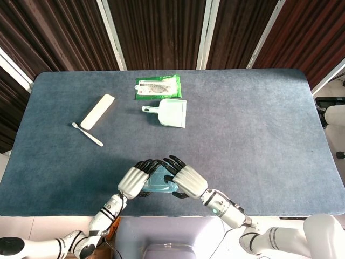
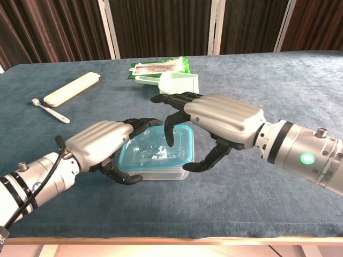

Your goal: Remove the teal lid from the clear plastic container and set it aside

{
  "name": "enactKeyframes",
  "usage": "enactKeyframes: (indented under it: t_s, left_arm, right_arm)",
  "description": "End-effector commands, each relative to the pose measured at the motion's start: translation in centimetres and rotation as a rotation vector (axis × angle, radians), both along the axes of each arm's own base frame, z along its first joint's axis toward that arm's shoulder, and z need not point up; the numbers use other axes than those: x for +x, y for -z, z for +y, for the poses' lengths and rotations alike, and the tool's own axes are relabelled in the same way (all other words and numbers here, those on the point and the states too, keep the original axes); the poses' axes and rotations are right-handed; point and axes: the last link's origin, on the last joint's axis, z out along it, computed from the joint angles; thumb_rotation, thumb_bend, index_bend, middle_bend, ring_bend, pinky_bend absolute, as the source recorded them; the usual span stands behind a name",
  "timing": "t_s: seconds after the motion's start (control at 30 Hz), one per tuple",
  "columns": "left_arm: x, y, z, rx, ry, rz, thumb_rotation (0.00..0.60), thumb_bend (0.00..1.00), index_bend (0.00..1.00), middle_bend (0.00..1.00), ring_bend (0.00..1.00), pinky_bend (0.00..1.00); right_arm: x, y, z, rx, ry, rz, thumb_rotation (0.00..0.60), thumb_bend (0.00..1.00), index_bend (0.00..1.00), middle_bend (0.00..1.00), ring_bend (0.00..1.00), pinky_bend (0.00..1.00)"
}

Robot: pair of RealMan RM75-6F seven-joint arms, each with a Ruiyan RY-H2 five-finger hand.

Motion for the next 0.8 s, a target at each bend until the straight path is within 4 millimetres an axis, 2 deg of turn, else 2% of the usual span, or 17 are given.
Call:
enactKeyframes:
  t_s: [0.03,0.53,0.8]
  left_arm:
    - [0.0,-0.1,-0.2,-0.002,0.006,0.001,0.600,0.27,0.00,0.81,0.57,0.82]
    - [-0.2,-0.9,-0.8,-0.017,0.018,-0.008,0.600,0.28,0.00,0.81,0.57,0.82]
    - [-0.6,-1.5,-0.7,-0.016,0.012,-0.018,0.600,0.28,0.00,0.81,0.57,0.82]
  right_arm:
    - [0.0,0.0,-0.2,-0.007,0.003,-0.004,0.600,0.37,0.58,0.06,0.00,0.00]
    - [0.3,-0.3,-1.3,-0.108,-0.046,-0.027,0.600,0.45,0.59,0.07,0.00,0.00]
    - [-0.1,0.4,-1.4,-0.127,-0.080,-0.016,0.600,0.48,0.62,0.09,0.00,0.00]
